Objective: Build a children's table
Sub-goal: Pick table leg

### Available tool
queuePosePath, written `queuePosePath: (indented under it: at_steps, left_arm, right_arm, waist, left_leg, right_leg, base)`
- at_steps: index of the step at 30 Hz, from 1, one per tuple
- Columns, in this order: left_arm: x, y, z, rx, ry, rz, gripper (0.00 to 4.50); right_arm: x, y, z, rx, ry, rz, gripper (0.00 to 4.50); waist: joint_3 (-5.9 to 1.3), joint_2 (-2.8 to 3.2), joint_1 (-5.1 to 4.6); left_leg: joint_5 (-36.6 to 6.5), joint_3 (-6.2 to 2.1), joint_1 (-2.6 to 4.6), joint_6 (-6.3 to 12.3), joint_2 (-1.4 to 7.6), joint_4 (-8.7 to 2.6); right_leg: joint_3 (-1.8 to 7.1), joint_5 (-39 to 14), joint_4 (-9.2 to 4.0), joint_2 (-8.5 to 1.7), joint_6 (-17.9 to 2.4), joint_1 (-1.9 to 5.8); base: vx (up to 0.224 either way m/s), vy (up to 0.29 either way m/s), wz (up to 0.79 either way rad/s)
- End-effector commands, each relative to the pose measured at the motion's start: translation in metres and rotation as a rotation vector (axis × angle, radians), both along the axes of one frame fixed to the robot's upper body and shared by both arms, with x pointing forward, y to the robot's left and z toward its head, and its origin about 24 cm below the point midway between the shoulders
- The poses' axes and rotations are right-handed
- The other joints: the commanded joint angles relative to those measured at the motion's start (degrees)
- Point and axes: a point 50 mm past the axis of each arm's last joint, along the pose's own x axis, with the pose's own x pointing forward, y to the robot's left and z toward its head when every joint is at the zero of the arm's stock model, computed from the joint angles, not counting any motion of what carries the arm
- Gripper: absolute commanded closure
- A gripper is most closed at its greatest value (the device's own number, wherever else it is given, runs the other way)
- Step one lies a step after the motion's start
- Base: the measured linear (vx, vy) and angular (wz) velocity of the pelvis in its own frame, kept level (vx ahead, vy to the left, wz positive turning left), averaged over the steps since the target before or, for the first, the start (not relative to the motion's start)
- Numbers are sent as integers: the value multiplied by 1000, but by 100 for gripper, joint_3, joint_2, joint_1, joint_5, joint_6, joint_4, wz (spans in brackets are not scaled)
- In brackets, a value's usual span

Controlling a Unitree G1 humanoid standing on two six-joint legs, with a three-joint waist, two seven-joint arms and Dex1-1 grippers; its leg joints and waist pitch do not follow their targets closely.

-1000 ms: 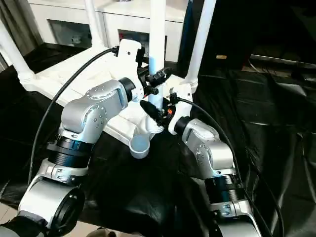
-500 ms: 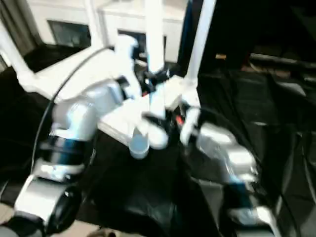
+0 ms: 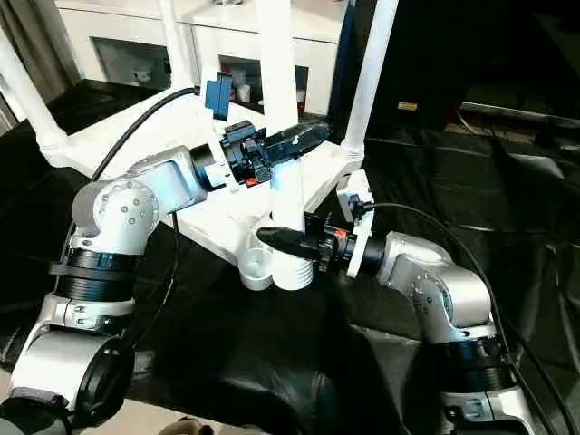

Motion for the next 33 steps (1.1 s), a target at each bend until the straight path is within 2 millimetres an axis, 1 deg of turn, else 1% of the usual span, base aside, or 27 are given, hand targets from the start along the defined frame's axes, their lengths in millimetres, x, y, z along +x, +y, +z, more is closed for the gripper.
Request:
queuePosePath:
  at_steps: [1,2,3,4,5,6,7,8,12,16,19,20,21,24,25,33]
  left_arm:
    - [2,-3,0,15,5,28,262]
    - [3,-3,0,28,-6,36,265]
    - [2,-3,1,47,-22,34,268]
    - [2,-3,1,60,-33,32,268]
    - [2,-3,1,71,-42,25,269]
    - [1,-4,2,81,-51,14,269]
    - [1,-4,2,86,-55,6,269]
    - [0,-4,3,84,-58,-6,269]
    - [-1,-5,5,96,-72,-41,269]
    - [-1,-5,5,107,-78,-46,269]
    - [-1,-4,4,135,-93,-58,269]
    - [-1,-4,4,135,-93,-58,269]
    - [-1,-4,3,140,-93,-59,269]
    - [-1,-4,3,144,-95,-66,269]
    - [-2,-4,2,143,-95,-78,269]
    - [-5,-6,2,151,-105,-105,269]
  right_arm:
    - [1,5,5,-34,-50,-14,262]
    - [2,7,5,-35,-41,-27,227]
    - [3,8,5,-42,-44,-40,206]
    - [4,9,5,-49,-50,-52,206]
    - [6,10,5,-72,-54,-73,192]
    - [6,11,3,-91,-38,-79,189]
    - [6,11,2,-102,-25,-80,187]
    - [7,12,2,-114,-20,-81,186]
    - [4,11,-1,-160,-4,-29,186]
    - [3,10,-2,-176,2,-17,186]
    - [2,8,-3,-193,17,-12,186]
    - [2,8,-3,-193,17,-12,186]
    - [2,6,-2,-193,23,-8,186]
    - [1,5,-1,-192,28,-6,186]
    - [1,4,-1,-192,32,-6,186]
    - [2,2,-1,-191,49,-10,186]
  waist:
    - [-433,-87,20]
    - [-433,-90,17]
    - [-433,-88,18]
    - [-433,-110,15]
    - [-426,-109,5]
    - [-425,-100,-1]
    - [-423,-96,0]
    - [-422,-112,-1]
    - [-424,-102,12]
    - [-430,-110,32]
    - [-428,-102,38]
    - [-428,-106,41]
    - [-430,-87,46]
    - [-433,-103,45]
    - [-435,-92,47]
    - [-439,-90,54]
  left_leg:
    - [-741,-42,91,207,136,-354]
    - [-736,-39,89,209,128,-350]
    - [-734,-40,90,209,130,-353]
    - [-711,-40,83,211,129,-355]
    - [-732,-45,94,187,140,-365]
    - [-730,-43,101,155,135,-366]
    - [-742,-43,103,143,135,-366]
    - [-751,-39,99,133,133,-368]
    - [-743,-38,102,141,136,-362]
    - [-720,-35,96,153,135,-358]
    - [-713,-33,95,157,131,-355]
    - [-727,-32,101,148,130,-356]
    - [-720,-38,97,142,135,-356]
    - [-708,-34,98,143,134,-350]
    - [-700,-35,98,147,132,-350]
    - [-684,-37,102,147,138,-348]
  right_leg:
    - [242,-1394,-445,-430,-964,316]
    - [241,-1397,-447,-424,-962,318]
    - [242,-1396,-446,-428,-961,318]
    - [242,-1407,-441,-428,-942,323]
    - [242,-1476,-453,-429,-907,303]
    - [245,-1513,-453,-429,-886,302]
    - [245,-1533,-449,-430,-885,303]
    - [248,-1534,-452,-427,-881,308]
    - [255,-1465,-440,-427,-871,309]
    - [258,-1377,-429,-434,-898,320]
    - [260,-1391,-432,-429,-895,316]
    - [258,-1418,-437,-426,-882,317]
    - [259,-1403,-432,-437,-891,323]
    - [258,-1344,-426,-428,-907,320]
    - [257,-1335,-426,-431,-917,324]
    - [256,-1249,-412,-433,-990,326]
  base:
    - [0,0,0]
    - [0,0,0]
    - [0,0,0]
    - [0,0,0]
    - [0,0,0]
    - [0,0,0]
    - [0,0,0]
    - [0,0,0]
    - [0,0,0]
    - [0,0,0]
    - [0,0,0]
    - [0,0,0]
    - [0,0,0]
    - [0,0,0]
    - [0,0,0]
    - [0,0,0]
